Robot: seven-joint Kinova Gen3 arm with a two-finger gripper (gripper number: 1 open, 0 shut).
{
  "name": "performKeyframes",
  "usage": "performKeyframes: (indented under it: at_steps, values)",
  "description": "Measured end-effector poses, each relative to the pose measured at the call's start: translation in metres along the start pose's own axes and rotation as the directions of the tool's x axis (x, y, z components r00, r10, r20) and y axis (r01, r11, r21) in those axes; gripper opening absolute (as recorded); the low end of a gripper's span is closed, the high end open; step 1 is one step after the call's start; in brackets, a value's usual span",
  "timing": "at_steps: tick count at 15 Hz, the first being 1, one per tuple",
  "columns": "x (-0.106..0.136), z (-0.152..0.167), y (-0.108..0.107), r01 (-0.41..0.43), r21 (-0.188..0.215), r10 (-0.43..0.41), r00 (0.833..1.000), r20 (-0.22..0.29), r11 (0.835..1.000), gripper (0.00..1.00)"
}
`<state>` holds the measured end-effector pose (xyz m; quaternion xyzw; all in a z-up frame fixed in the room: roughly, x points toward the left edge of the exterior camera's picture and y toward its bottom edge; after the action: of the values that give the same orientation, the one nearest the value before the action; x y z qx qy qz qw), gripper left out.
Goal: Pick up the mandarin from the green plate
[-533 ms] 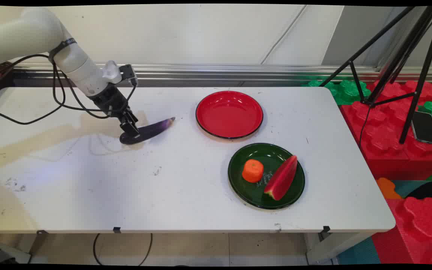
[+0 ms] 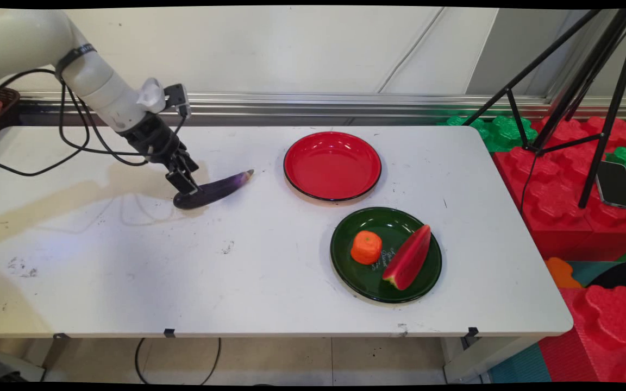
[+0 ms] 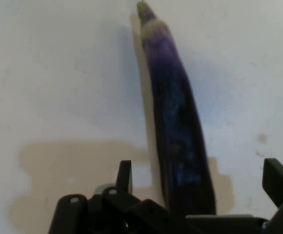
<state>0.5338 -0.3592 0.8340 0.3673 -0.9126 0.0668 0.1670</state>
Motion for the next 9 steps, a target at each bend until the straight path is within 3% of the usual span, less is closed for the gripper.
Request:
performKeyframes:
  at_steps: [9]
  values:
    - [0.017,-0.035,0.026,-0.123,-0.060,0.116,0.987,-0.111,0.991,1.00]
